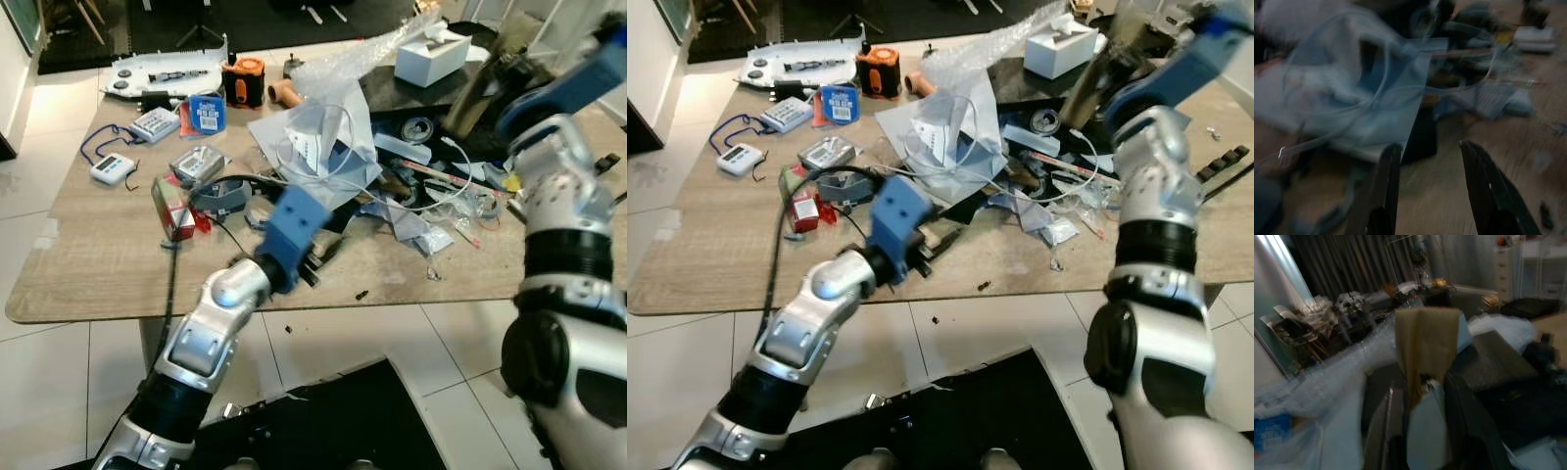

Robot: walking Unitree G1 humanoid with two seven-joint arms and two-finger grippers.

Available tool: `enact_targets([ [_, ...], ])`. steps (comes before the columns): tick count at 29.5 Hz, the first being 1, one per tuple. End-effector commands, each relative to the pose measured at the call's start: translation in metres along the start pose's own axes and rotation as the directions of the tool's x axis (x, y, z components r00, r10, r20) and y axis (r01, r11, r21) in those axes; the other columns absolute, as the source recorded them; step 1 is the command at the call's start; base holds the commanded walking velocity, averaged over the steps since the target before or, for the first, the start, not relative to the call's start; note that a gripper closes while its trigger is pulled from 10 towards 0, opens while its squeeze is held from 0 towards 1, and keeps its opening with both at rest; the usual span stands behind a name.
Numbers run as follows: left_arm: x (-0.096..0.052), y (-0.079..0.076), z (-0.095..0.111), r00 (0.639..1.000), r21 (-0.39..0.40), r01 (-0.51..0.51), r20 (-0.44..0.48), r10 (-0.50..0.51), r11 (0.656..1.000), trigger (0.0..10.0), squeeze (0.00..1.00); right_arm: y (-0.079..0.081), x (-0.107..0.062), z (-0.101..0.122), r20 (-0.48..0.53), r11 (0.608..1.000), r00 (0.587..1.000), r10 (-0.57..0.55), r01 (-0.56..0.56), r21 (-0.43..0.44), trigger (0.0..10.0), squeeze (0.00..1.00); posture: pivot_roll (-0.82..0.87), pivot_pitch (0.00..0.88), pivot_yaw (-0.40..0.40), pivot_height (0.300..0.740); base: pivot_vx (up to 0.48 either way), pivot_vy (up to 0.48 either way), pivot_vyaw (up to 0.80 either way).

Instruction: Picking trash to rubbish bin

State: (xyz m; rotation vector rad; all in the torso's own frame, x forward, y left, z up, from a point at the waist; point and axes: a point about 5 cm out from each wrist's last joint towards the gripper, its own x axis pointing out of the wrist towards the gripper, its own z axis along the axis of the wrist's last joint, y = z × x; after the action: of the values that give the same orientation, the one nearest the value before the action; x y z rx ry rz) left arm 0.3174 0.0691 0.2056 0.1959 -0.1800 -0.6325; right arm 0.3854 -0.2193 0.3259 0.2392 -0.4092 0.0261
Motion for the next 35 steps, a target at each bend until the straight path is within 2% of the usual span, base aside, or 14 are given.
enact_targets([
  [1,-0.011,0.012,-0.001,0.987,-0.035,-0.16,-0.021,0.159,0.986,10.0,0.0,0.013,-0.015,-0.008,0.014,0.977,0.999,0.037,-0.033,-0.211,10.0,0.0,0.05,0.164,0.01,0.74,0.0,0.0,0.0],
  [3,-0.018,0.02,-0.002,0.967,-0.054,-0.252,-0.043,0.25,0.966,10.0,0.0,0.017,-0.028,-0.021,-0.006,0.938,0.999,0.049,-0.048,-0.345,10.0,0.0,0.05,0.161,0.008,0.74,0.0,0.0,0.0],
  [8,-0.026,0.021,-0.002,0.952,-0.04,-0.305,-0.046,0.303,0.951,10.0,0.0,0.015,-0.044,-0.034,-0.009,0.897,1.0,0.03,-0.031,-0.442,10.0,0.0,0.06,0.16,-0.003,0.74,0.0,0.0,0.0],
  [10,-0.032,0.023,0.001,0.93,-0.041,-0.368,-0.031,0.367,0.929,10.0,0.0,0.021,-0.058,-0.03,0.046,0.856,0.998,0.044,-0.014,-0.518,10.0,0.0,0.06,0.158,-0.003,0.74,0.0,0.0,0.0],
  [12,-0.033,0.024,0.002,0.921,-0.043,-0.389,-0.026,0.388,0.92,10.0,0.0,0.023,-0.063,-0.027,0.068,0.845,0.996,0.052,-0.008,-0.534,10.0,0.0,0.06,0.158,-0.003,0.74,0.0,0.0,0.0],
  [15,-0.033,0.024,0.002,0.921,-0.043,-0.389,-0.026,0.388,0.92,10.0,0.0,0.023,-0.063,-0.027,0.068,0.845,0.996,0.052,-0.008,-0.534,10.0,0.0,0.06,0.158,-0.003,0.74,0.0,0.0,0.0],
  [17,-0.035,0.025,0.003,0.914,-0.049,-0.406,-0.025,0.405,0.912,10.0,0.0,0.027,-0.071,-0.025,0.084,0.836,0.995,0.059,-0.003,-0.549,10.0,0.0,0.05,0.155,-0.003,0.74,0.0,0.0,0.0],
  [18,-0.038,0.024,0.004,0.91,-0.06,-0.414,-0.033,0.413,0.908,10.0,0.0,0.028,-0.085,-0.03,0.07,0.857,0.997,0.036,0.006,-0.515,10.0,0.0,0.05,0.152,-0.005,0.74,0.0,0.0,0.0],
  [19,-0.038,0.024,0.004,0.91,-0.06,-0.414,-0.033,0.413,0.908,10.0,0.0,0.028,-0.085,-0.03,0.07,0.857,0.997,0.036,0.006,-0.515,10.0,0.0,0.05,0.152,-0.005,0.74,0.0,0.0,0.0],
  [21,-0.045,0.02,0.002,0.909,-0.063,-0.417,-0.048,0.415,0.907,10.0,0.0,0.022,-0.115,-0.05,-0.015,0.903,0.999,-0.041,0.03,-0.429,10.0,0.0,0.05,0.153,-0.002,0.74,0.0,0.0,0.0],
  [22,-0.045,0.02,0.002,0.909,-0.063,-0.417,-0.048,0.415,0.907,10.0,0.0,0.022,-0.115,-0.05,-0.015,0.903,0.999,-0.041,0.03,-0.429,10.0,0.0,0.05,0.153,-0.002,0.74,0.0,0.0,0.0],
  [24,-0.047,0.016,0.002,0.916,-0.044,-0.4,-0.048,0.398,0.915,10.0,0.0,0.015,-0.128,-0.061,-0.065,0.909,0.993,-0.101,0.065,-0.412,10.0,0.0,0.05,0.15,0.003,0.74,0.0,0.0,0.0],
  [28,-0.045,0.01,0.001,0.923,-0.048,-0.383,-0.054,0.381,0.922,10.0,0.0,0.011,-0.132,-0.066,-0.085,0.899,0.987,-0.138,0.089,-0.429,10.0,0.0,0.05,0.15,0.003,0.74,0.0,0.0,-0.34],
  [35,-0.044,0.008,0.002,0.926,-0.057,-0.376,-0.054,0.373,0.925,10.0,0.0,0.014,-0.132,-0.064,-0.088,0.9,0.988,-0.13,0.081,-0.428,10.0,0.0,0.05,0.15,0.003,0.74,0.0,0.0,-0.8],
])
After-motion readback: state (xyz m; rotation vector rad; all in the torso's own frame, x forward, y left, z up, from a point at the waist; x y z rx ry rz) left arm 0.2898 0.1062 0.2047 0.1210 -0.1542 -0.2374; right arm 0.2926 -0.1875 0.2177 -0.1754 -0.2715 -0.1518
